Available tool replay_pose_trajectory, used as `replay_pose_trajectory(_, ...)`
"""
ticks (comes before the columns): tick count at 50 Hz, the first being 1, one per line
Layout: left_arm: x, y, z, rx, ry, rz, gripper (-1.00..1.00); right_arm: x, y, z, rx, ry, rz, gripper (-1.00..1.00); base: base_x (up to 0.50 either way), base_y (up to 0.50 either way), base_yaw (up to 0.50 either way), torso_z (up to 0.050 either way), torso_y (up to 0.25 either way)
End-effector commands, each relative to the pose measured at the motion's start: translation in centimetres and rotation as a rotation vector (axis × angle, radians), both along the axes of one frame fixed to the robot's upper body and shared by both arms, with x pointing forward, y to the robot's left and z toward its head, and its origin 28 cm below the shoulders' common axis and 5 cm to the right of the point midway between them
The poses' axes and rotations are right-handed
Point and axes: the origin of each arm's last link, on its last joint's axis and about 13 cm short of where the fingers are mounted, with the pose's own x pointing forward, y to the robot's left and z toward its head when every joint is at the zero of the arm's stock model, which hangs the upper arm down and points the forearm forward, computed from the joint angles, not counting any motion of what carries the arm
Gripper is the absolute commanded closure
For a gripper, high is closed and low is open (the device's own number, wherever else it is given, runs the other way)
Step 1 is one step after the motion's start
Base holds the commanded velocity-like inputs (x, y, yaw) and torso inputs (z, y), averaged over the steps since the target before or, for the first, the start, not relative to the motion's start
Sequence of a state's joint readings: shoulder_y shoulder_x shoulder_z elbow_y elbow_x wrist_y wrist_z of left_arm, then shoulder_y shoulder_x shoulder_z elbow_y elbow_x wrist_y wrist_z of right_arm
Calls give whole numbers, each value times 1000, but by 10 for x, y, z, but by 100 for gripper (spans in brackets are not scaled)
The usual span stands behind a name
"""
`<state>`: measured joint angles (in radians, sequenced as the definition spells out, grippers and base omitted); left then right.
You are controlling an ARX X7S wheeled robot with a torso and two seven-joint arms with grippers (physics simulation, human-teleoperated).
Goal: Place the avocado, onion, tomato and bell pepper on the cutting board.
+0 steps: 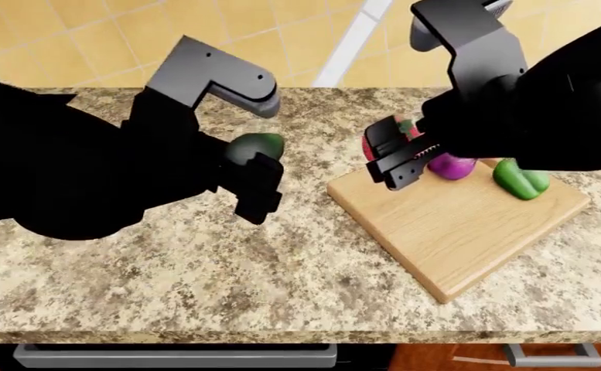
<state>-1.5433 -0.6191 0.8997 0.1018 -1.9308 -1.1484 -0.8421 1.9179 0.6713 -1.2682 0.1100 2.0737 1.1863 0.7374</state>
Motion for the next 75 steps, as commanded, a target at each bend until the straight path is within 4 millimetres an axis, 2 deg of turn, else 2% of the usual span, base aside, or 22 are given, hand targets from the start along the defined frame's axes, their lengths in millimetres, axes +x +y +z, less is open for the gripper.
replay_pose_trajectory(1, -2, -7, 19, 4, -69, -23, 100, -6, -3, 6, 20, -39, 26, 100, 0, 0, 0, 0, 0)
replay_pose_trajectory(20, 3, -14, 25, 14, -94, -49, 100, -17, -8, 16, 34, -108, 30, 100, 0, 0, 0, 0, 0)
replay_pose_trajectory(29, 17, -23, 31, 28, -134, -44, 100, -38, -26, 4, 19, -92, -12, 100, 0, -41, 0, 0, 0)
replay_pose_trajectory(36, 25, -30, 37, 33, -164, -42, 100, -48, -32, -1, 30, -96, -17, 100, 0, -487, 0, 0, 0)
replay_pose_trajectory(44, 31, -33, 37, 27, -168, -55, 100, -40, -22, 2, 24, -97, 22, 100, 0, -500, 0, 0, 0)
replay_pose_trajectory(55, 32, -29, 33, 18, -171, -36, 100, -25, 0, -8, 4, -82, 133, 100, 0, -187, 0, 0, 0)
replay_pose_trajectory(62, 35, -27, 32, 15, -180, -25, 100, -21, 3, -21, -21, -24, 141, 100, 0, 0, 0, 0, 0)
replay_pose_trajectory(66, 33, -27, 33, 19, -184, -26, 100, -15, -3, -27, -32, 7, 102, 100, 0, 0, 0, 0, 0)
replay_pose_trajectory(75, 33, -27, 33, 17, -189, -28, 100, -4, -7, -31, -23, 8, 45, 100, 0, 0, 0, 0, 1)
